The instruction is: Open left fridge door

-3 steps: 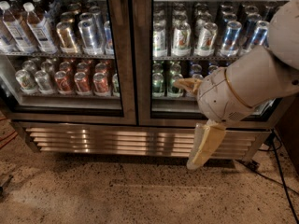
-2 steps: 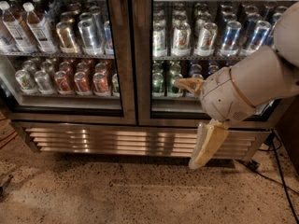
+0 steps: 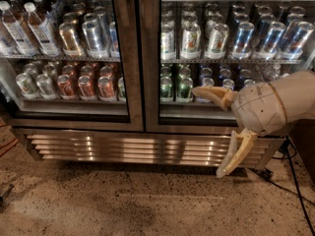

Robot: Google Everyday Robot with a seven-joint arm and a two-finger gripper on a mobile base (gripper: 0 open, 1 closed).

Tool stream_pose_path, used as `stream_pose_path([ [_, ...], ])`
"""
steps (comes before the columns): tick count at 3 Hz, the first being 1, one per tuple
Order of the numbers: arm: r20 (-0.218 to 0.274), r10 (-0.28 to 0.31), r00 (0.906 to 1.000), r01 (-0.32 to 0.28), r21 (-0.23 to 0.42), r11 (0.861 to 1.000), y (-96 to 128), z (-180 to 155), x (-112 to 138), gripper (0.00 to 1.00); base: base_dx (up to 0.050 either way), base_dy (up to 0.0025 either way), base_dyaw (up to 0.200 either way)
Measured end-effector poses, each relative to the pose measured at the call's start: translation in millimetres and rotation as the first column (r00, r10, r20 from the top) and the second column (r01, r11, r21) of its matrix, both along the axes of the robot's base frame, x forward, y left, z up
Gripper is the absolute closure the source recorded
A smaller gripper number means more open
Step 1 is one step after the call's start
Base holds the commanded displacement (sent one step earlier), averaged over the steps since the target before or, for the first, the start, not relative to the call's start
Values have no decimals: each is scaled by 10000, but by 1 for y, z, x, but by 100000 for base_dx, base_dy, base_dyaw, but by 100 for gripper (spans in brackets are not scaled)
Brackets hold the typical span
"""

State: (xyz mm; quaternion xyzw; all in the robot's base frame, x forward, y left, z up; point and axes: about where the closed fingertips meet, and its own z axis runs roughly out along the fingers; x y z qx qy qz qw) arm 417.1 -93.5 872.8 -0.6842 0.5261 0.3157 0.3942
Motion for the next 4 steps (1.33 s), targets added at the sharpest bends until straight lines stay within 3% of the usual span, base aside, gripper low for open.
stream_pose_path([
  [1,-113,475,9988,-457,1225,9914,-6,0,1,0,0,0,0],
  [2,-114,476,9988,-459,1228,9914,-6,0,1,0,0,0,0],
  [3,-300,828,9961,-759,1849,9798,-2,3,-1,0,0,0,0],
  [4,-269,1194,9925,-1071,2805,9538,1,57,-10,0,0,0,0],
])
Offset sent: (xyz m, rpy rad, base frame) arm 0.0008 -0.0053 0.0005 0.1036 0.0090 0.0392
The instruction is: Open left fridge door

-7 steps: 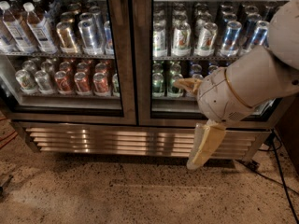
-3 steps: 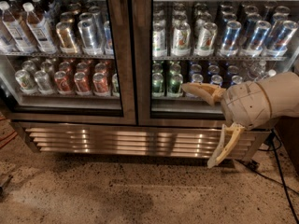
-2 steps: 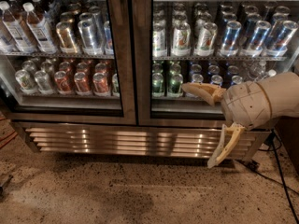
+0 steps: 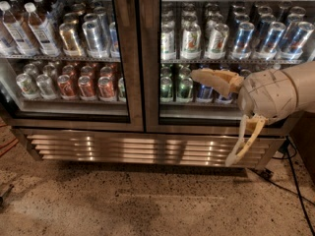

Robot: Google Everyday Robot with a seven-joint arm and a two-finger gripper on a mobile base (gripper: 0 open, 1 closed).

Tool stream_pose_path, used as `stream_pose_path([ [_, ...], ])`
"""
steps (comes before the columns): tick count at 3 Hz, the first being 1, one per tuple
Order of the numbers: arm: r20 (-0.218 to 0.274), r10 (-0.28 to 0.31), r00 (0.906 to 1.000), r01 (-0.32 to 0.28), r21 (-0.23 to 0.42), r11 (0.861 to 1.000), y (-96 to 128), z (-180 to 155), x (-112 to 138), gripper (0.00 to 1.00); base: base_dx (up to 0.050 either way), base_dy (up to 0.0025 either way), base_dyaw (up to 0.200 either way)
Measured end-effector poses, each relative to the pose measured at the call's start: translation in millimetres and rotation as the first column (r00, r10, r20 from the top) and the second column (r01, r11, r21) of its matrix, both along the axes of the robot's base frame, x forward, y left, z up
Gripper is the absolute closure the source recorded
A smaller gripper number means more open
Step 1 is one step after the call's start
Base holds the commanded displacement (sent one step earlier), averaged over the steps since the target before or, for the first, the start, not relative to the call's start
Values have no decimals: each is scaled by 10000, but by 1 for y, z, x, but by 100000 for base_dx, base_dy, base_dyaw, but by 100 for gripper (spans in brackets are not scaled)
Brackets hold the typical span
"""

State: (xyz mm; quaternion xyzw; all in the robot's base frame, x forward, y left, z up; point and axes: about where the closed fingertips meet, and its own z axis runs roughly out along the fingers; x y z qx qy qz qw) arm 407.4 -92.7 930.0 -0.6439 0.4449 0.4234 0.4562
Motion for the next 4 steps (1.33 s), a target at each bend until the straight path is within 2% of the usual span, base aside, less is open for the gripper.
stream_pose_path([
  [1,-1,-2,10000,2,2,10000,0,0,0,0,0,0,0],
  [2,-226,-284,9993,290,290,9992,3,1,2,0,0,0,0],
  [3,-328,-1107,9933,1131,817,9902,3,2,2,0,0,0,0],
  [4,-344,-1842,9823,1869,1065,9766,-1,3,4,0,0,0,0],
])
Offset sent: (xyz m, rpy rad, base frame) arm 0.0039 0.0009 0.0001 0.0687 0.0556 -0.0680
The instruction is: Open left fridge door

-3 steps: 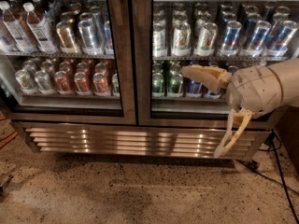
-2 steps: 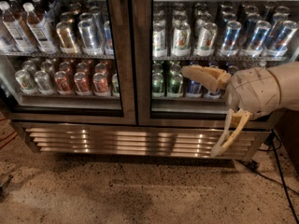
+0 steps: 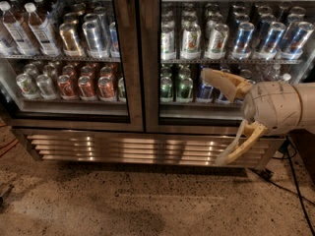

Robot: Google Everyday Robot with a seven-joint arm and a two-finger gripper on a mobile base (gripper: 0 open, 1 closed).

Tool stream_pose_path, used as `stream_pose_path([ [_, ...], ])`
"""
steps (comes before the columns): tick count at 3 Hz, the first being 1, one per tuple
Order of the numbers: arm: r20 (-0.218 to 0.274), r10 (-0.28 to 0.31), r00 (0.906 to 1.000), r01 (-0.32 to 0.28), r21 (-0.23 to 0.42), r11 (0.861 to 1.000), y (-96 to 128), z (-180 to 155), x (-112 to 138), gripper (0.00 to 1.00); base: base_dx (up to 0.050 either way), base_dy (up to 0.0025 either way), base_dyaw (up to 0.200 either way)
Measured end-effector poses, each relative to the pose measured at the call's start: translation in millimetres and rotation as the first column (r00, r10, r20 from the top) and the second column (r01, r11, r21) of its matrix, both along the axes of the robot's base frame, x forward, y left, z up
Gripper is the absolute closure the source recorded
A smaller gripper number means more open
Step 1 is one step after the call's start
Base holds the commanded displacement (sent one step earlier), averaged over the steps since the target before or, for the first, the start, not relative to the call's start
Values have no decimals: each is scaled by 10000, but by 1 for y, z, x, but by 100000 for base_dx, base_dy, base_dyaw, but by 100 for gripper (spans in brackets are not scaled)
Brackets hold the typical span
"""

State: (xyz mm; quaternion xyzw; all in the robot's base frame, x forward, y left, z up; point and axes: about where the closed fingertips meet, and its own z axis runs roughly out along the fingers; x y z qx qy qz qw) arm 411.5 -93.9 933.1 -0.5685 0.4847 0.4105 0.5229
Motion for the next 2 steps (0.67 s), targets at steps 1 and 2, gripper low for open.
stream_pose_path([
  [1,1,0,10000,0,0,10000,0,0,0,0,0,0,0],
  [2,198,-5,9998,5,-7,10000,3,23,-5,0,0,0,0],
])
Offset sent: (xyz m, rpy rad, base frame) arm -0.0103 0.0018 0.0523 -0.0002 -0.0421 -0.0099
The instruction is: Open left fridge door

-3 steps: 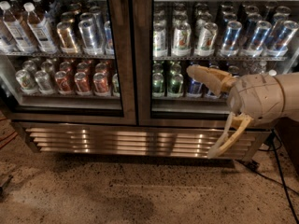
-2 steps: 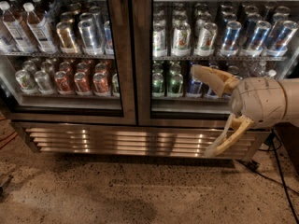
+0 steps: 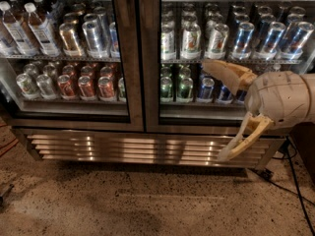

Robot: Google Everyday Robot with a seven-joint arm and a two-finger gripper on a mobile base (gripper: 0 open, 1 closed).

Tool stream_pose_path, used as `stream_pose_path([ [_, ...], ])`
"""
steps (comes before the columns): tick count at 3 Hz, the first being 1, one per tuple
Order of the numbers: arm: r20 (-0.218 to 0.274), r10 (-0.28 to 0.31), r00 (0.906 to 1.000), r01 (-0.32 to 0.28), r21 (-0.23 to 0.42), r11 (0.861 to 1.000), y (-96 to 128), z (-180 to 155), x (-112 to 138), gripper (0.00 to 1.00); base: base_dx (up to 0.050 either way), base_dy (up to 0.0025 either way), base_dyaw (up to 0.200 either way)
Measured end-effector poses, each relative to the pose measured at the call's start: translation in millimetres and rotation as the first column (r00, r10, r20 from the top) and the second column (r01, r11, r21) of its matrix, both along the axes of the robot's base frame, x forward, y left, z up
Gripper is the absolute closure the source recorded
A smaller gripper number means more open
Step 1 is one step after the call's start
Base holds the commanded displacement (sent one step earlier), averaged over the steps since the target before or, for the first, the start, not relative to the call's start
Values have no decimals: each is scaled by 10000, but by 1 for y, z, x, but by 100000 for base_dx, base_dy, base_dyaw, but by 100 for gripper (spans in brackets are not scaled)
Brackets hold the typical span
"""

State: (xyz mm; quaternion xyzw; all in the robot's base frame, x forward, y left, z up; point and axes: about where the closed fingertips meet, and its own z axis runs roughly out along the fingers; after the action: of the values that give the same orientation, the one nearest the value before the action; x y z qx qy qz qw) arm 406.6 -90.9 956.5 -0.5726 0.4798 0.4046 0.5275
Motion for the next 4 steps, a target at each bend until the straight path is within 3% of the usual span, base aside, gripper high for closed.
stream_pose_path([
  [1,614,-50,9981,54,-71,10000,4,41,-17,0,0,0,0],
  [2,611,-49,9981,54,-71,10000,4,41,-17,0,0,0,0],
  [3,-184,92,9998,-94,-68,9999,6,36,-12,0,0,0,0],
  [4,-978,37,9952,-52,-154,9999,5,30,-6,0,0,0,0],
])
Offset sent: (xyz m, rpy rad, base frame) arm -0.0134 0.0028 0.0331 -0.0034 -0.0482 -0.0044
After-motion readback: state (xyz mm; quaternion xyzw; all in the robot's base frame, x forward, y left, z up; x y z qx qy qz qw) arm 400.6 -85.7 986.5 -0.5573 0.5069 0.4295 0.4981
